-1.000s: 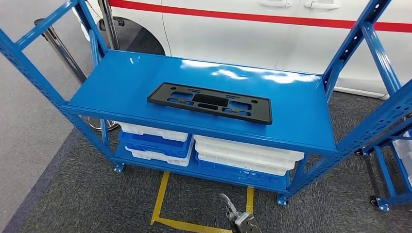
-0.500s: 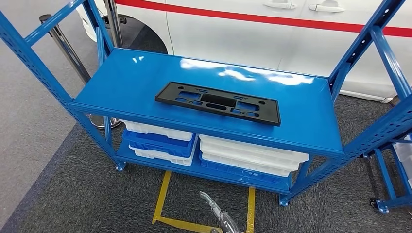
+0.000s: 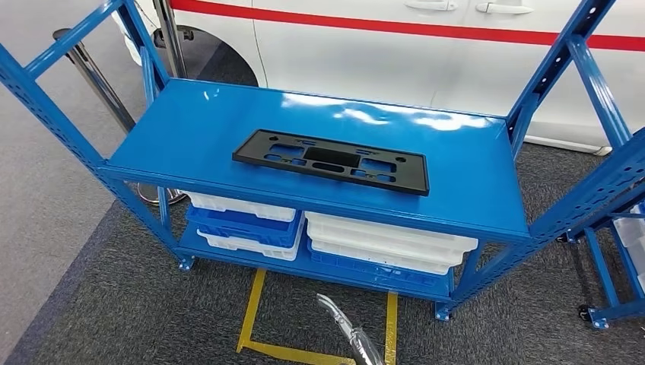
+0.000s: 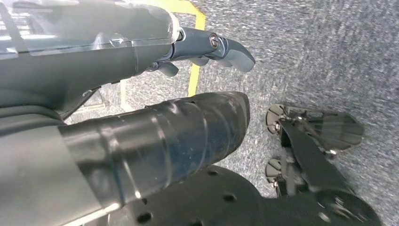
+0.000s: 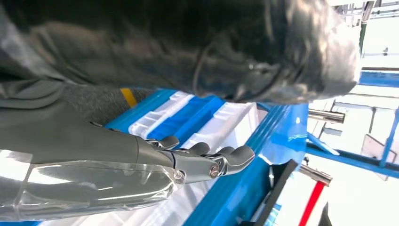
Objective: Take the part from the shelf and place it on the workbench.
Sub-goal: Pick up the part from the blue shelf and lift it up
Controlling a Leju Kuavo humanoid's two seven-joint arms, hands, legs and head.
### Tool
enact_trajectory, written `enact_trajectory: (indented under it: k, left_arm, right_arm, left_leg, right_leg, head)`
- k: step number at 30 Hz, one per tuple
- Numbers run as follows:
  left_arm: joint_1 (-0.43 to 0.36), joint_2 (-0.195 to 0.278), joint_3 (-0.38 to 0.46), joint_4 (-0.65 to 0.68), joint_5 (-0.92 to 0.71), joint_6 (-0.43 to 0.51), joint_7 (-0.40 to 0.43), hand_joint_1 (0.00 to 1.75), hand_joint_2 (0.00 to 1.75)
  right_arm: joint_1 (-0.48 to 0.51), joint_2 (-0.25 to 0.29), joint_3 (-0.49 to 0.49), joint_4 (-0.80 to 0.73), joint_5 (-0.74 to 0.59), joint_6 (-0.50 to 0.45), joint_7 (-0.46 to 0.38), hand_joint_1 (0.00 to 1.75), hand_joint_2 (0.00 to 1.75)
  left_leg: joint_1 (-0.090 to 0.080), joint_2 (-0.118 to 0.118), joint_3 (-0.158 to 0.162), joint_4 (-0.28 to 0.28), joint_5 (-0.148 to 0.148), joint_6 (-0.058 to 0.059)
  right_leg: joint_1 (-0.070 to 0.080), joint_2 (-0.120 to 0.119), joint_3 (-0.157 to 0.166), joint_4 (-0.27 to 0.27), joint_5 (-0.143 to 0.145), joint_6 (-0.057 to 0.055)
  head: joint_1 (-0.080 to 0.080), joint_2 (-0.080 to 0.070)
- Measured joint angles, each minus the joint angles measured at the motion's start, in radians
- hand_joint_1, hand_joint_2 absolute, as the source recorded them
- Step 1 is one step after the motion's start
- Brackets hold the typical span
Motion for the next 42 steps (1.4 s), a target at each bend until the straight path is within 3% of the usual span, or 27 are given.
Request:
enact_trajectory:
  k: [3, 5, 7, 9, 10, 11, 12, 14, 16, 17, 19, 21, 24, 25, 26, 27, 29, 31, 34, 36, 37, 40, 41, 42]
  left_arm:
    - [-0.001, 0.0, -0.004, 0.0, 0.001, 0.0, 0.0, 0.0, 0.0]
    - [-0.001, -0.002, -0.005, 0.0, 0.001, 0.0, -0.001, 0.0, 0.0]
    - [-0.001, -0.003, -0.006, 0.0, 0.001, -0.001, -0.002, 0.0, 0.0]
    - [-0.002, -0.004, -0.007, 0.0, 0.002, -0.001, -0.002, 0.0, 0.0]
    - [-0.001, -0.004, -0.008, 0.0, 0.002, -0.001, -0.002, 0.0, 0.0]
    - [-0.001, -0.004, -0.01, 0.0, 0.003, -0.001, -0.002, 0.0, 0.0]
    - [-0.001, -0.005, -0.011, 0.0, 0.003, -0.001, -0.002, 0.0, 0.0]
    - [-0.004, -0.007, -0.012, 0.0, 0.003, -0.003, -0.002, 0.0, 0.0]
    - [-0.007, -0.01, -0.013, 0.0, 0.003, -0.003, -0.002, 0.0, 0.0]
    - [-0.008, -0.011, -0.013, 0.0, 0.004, -0.003, -0.002, 0.0, 0.0]
    - [-0.007, -0.01, -0.014, 0.0, 0.004, -0.003, -0.002, 0.0, 0.0]
    - [-0.007, -0.009, -0.014, 0.001, 0.004, -0.003, -0.002, 0.0, 0.0]
    - [-0.009, -0.009, -0.016, 0.001, 0.004, -0.002, -0.002, 0.0, 0.0]
    - [-0.008, -0.009, -0.018, 0.001, 0.004, -0.002, -0.002, 0.0, 0.0]
    - [-0.007, -0.009, -0.019, 0.001, 0.004, -0.002, -0.002, 0.0, 0.0]
    - [-0.006, -0.009, -0.021, 0.001, 0.004, -0.002, -0.002, 0.0, 0.0]
    - [-0.005, -0.008, -0.024, 0.001, 0.005, -0.002, -0.004, 0.0, 0.0]
    - [-0.006, -0.008, -0.026, 0.001, 0.008, -0.003, -0.006, 0.0, 0.0]
    - [-0.007, -0.009, -0.028, 0.001, 0.014, -0.004, -0.007, 0.0, 0.0]
    - [-0.007, -0.01, -0.028, 0.001, 0.016, -0.005, -0.008, 0.0, 0.0]
    - [-0.007, -0.011, -0.028, 0.001, 0.017, -0.005, -0.008, 0.0, 0.0]
    - [-0.008, -0.011, -0.029, 0.001, 0.019, -0.005, -0.008, 0.0, 0.0]
    - [-0.007, -0.011, -0.029, 0.001, 0.021, -0.005, -0.008, 0.0, 0.0]
    - [-0.007, -0.012, -0.029, 0.001, 0.022, -0.006, -0.009, 0.0, 0.0]
  right_arm:
    - [-0.002, -0.005, 0.005, -0.009, 0.011, -0.012, -0.005, 0.0, 0.0]
    - [-0.002, -0.008, 0.007, -0.014, 0.017, -0.021, -0.006, 0.0, 0.0]
    - [-0.002, -0.01, 0.008, -0.016, 0.023, -0.028, -0.007, 0.0, 0.0]
    - [-0.003, -0.012, 0.011, -0.017, 0.03, -0.036, -0.007, 0.0, 0.0]
    - [-0.004, -0.013, 0.013, -0.017, 0.033, -0.04, -0.007, 0.0, 0.0]
    - [-0.005, -0.014, 0.016, -0.017, 0.035, -0.043, -0.007, 0.0, 0.0]
    - [-0.006, -0.015, 0.018, -0.017, 0.037, -0.044, -0.007, 0.0, 0.0]
    - [-0.008, -0.017, 0.021, -0.018, 0.038, -0.046, -0.007, 0.0, 0.0]
    - [-0.009, -0.018, 0.023, -0.02, 0.04, -0.048, -0.007, 0.0, 0.0]
    - [-0.01, -0.019, 0.025, -0.021, 0.041, -0.049, -0.007, 0.0, 0.0]
    - [-0.012, -0.02, 0.027, -0.023, 0.043, -0.052, -0.007, 0.0, 0.0]
    - [-0.013, -0.02, 0.029, -0.025, 0.044, -0.053, -0.007, 0.0, 0.0]
    - [-0.014, -0.02, 0.032, -0.025, 0.045, -0.054, -0.007, 0.0, 0.0]
    - [-0.014, -0.021, 0.032, -0.025, 0.045, -0.054, -0.007, 0.0, 0.0]
    - [-0.014, -0.021, 0.032, -0.025, 0.044, -0.054, -0.007, 0.0, 0.0]
    - [-0.014, -0.021, 0.032, -0.025, 0.043, -0.054, -0.007, 0.0, 0.0]
    - [-0.014, -0.021, 0.032, -0.026, 0.035, -0.054, -0.005, 0.0, 0.0]
    - [-0.014, -0.021, 0.032, -0.027, 0.027, -0.052, -0.003, 0.0, 0.0]
    - [-0.015, -0.021, 0.032, -0.027, 0.018, -0.045, 0.0, 0.0, 0.0]
    - [-0.015, -0.022, 0.032, -0.028, 0.014, -0.041, 0.001, 0.0, 0.0]
    - [-0.015, -0.023, 0.032, -0.028, 0.012, -0.04, 0.001, 0.0, 0.0]
    - [-0.015, -0.025, 0.032, -0.029, 0.008, -0.037, 0.005, 0.0, 0.0]
    - [-0.015, -0.025, 0.032, -0.029, 0.008, -0.037, 0.005, 0.0, 0.0]
    - [-0.015, -0.025, 0.032, -0.029, 0.007, -0.036, 0.006, 0.0, 0.0]
  left_leg:
    - [-0.005, -0.002, 0.009, -0.028, 0.004, 0.016]
    - [-0.004, -0.002, 0.01, -0.036, 0.01, 0.03]
    - [-0.004, -0.002, 0.009, -0.041, 0.014, 0.042]
    - [-0.007, -0.006, 0.007, -0.04, 0.015, 0.047]
    - [-0.009, -0.009, 0.007, -0.04, 0.015, 0.048]
    - [-0.011, -0.014, 0.007, -0.04, 0.015, 0.048]
    - [-0.012, -0.021, 0.008, -0.04, 0.015, 0.048]
    - [-0.014, -0.036, 0.011, -0.039, 0.015, 0.047]
    - [-0.015, -0.05, 0.007, -0.037, 0.015, 0.041]
    - [-0.013, -0.057, 0.004, -0.037, 0.016, 0.035]
    - [-0.009, -0.067, 0.001, -0.039, 0.018, 0.024]
    - [-0.011, -0.053, -0.013, -0.01, -0.005, 0.014]
    - [-0.006, -0.023, -0.094, 0.162, -0.093, 0.001]
    - [-0.004, -0.02, -0.118, 0.211, -0.108, -0.003]
    - [-0.002, -0.018, -0.126, 0.227, -0.103, -0.006]
    - [0.0, -0.015, -0.114, 0.203, -0.079, -0.008]
    - [0.003, -0.01, -0.049, 0.074, -0.012, -0.007]
    - [-0.001, -0.007, 0.001, -0.027, 0.02, 0.001]
    - [-0.004, -0.009, 0.008, -0.045, 0.02, 0.018]
    - [-0.001, -0.008, 0.011, -0.053, 0.025, 0.032]
    - [0.001, -0.007, 0.012, -0.057, 0.028, 0.039]
    - [-0.001, -0.006, 0.009, -0.056, 0.028, 0.046]
    - [-0.001, -0.007, 0.009, -0.055, 0.027, 0.046]
    - [-0.002, -0.008, 0.01, -0.053, 0.026, 0.045]
  right_leg:
    - [0.002, 0.0, -0.004, -0.001, 0.003, 0.017]
    - [-0.001, -0.001, -0.008, 0.014, -0.01, 0.028]
    - [-0.003, -0.002, -0.043, 0.094, -0.062, 0.034]
    - [-0.002, -0.002, -0.103, 0.222, -0.122, 0.036]
    - [-0.002, -0.002, -0.122, 0.263, -0.131, 0.036]
    - [-0.002, -0.002, -0.125, 0.27, -0.122, 0.034]
    - [-0.001, 0.0, -0.108, 0.236, -0.093, 0.03]
    - [0.0, 0.023, -0.044, 0.106, -0.028, 0.018]
    - [0.002, 0.047, -0.003, 0.013, -0.001, 0.01]
    - [0.004, 0.051, 0.002, 0.0, -0.002, 0.009]
    - [0.003, 0.037, 0.005, -0.01, 0.002, 0.004]
    - [-0.003, 0.021, 0.012, -0.025, 0.007, -0.006]
    - [-0.003, -0.005, 0.016, -0.031, 0.008, -0.015]
    - [-0.002, -0.012, 0.016, -0.03, 0.007, -0.016]
    - [-0.002, -0.016, 0.016, -0.03, 0.006, -0.015]
    - [-0.002, -0.019, 0.017, -0.029, 0.005, -0.014]
    - [-0.003, -0.021, 0.021, -0.025, 0.001, -0.008]
    - [0.0, -0.022, 0.02, -0.019, -0.003, 0.001]
    - [0.001, -0.021, 0.019, -0.019, -0.003, 0.017]
    - [-0.001, -0.017, 0.01, 0.007, -0.025, 0.026]
    - [-0.002, -0.014, -0.007, 0.046, -0.05, 0.029]
    - [-0.003, -0.01, -0.096, 0.232, -0.133, 0.034]
    - [-0.003, -0.01, -0.112, 0.262, -0.134, 0.034]
    - [-0.004, -0.01, -0.109, 0.251, -0.114, 0.034]
  head:
    - [0.0, 0.0]
    - [0.0, 0.0]
    - [0.0, 0.0]
    - [0.0, 0.0]
    - [0.0, 0.0]
    - [0.0, 0.0]
    - [0.0, 0.0]
    - [0.0, 0.0]
    - [0.0, 0.0]
    - [0.0, 0.0]
    - [0.0, 0.0]
    - [-0.002, 0.0]
    - [-0.005, 0.0]
    - [-0.005, 0.0]
    - [-0.005, 0.0]
    - [-0.005, 0.0]
    - [-0.004, 0.0]
    - [-0.004, 0.0]
    - [-0.004, 0.0]
    - [-0.004, 0.0]
    - [-0.003, 0.0]
    - [-0.003, 0.0]
    - [-0.003, 0.0]
    - [-0.003, 0.0]
